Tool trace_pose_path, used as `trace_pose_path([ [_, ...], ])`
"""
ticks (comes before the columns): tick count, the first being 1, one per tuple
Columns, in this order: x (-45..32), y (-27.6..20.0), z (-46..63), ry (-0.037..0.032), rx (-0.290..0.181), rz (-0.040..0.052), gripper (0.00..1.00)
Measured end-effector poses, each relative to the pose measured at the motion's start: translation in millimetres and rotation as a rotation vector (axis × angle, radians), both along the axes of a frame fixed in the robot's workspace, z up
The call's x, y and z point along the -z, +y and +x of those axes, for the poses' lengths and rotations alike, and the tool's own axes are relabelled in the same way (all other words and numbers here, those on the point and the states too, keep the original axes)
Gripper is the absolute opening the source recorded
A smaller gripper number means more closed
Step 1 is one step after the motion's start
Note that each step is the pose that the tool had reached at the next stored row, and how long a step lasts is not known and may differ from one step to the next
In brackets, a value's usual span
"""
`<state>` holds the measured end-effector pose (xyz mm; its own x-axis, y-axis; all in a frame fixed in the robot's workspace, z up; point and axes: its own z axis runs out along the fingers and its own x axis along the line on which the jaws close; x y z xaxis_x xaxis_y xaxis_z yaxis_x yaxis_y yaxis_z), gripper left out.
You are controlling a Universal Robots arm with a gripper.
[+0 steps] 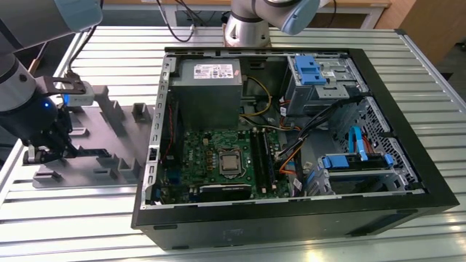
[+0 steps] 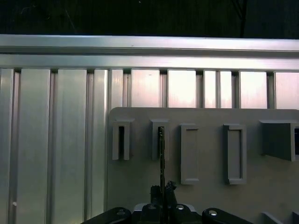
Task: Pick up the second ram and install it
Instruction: 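Pick up the second ram and move it above second insertion slot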
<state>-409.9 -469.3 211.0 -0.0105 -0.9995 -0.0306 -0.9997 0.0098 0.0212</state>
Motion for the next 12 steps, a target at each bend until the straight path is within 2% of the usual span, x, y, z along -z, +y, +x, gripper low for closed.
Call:
trace_pose_path([
  [12,-2.8,0.1,0.0,0.0000,0.000,0.0000,0.14],
])
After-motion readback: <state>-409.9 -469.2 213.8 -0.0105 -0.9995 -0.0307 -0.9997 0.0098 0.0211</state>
